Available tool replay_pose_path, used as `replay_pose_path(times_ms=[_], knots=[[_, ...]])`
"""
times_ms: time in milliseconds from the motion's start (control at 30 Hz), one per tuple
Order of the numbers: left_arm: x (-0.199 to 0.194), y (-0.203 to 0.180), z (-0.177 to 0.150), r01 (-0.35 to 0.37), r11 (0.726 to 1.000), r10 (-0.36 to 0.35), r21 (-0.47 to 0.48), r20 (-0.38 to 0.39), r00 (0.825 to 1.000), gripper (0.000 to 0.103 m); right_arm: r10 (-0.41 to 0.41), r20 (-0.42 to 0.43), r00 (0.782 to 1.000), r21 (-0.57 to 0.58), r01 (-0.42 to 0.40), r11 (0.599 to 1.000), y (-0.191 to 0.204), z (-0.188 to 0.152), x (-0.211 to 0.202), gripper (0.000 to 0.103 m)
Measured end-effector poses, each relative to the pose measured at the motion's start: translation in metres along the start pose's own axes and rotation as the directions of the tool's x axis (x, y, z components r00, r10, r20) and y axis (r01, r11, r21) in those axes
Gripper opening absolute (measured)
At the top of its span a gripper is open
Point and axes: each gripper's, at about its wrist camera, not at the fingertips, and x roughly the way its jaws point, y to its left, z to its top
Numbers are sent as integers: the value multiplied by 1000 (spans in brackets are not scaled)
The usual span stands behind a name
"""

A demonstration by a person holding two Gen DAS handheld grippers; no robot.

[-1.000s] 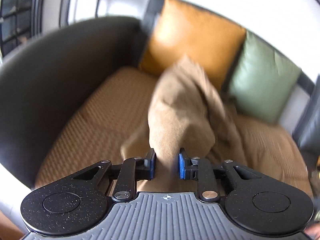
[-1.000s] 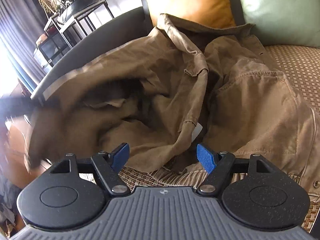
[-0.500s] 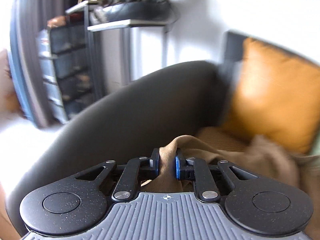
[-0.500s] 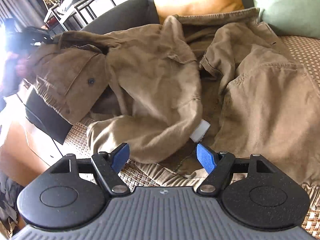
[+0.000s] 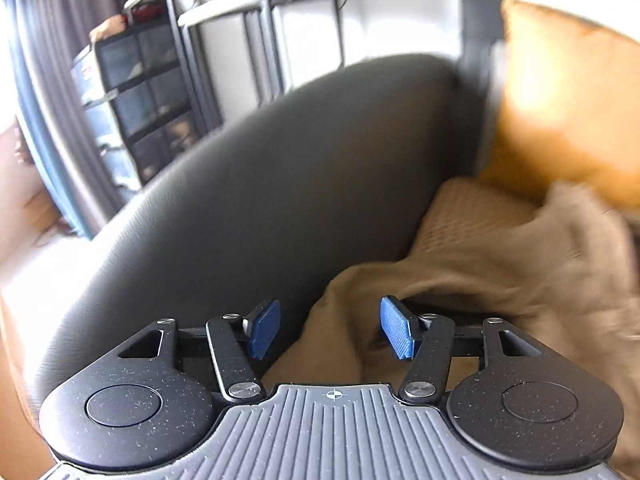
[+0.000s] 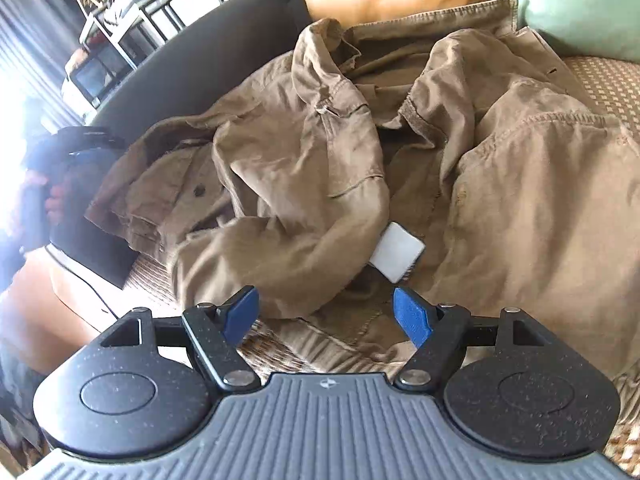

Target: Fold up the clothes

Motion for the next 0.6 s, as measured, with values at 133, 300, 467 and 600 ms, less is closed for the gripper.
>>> replay_pose_path(times_ms=[133,300,467,600], knots=[[-56,-40,-30,193,970,-195,148,3,981,80,6,20,1000,2,-6,1000,7,-1,-5,78],[-95,-122,-117,362,852,-358,379,-82,930,86,-13,31,999,-3,13,1000,7,-2,-14,78],[-98,-182,-174,376,760,-366,530,-129,922,86,-67,31,997,-22,67,997,0,-2,-17,79],[-82,-188,-179,356,772,-337,527,-136,932,84,-101,34,994,-33,102,994,-8,-6,-19,79]])
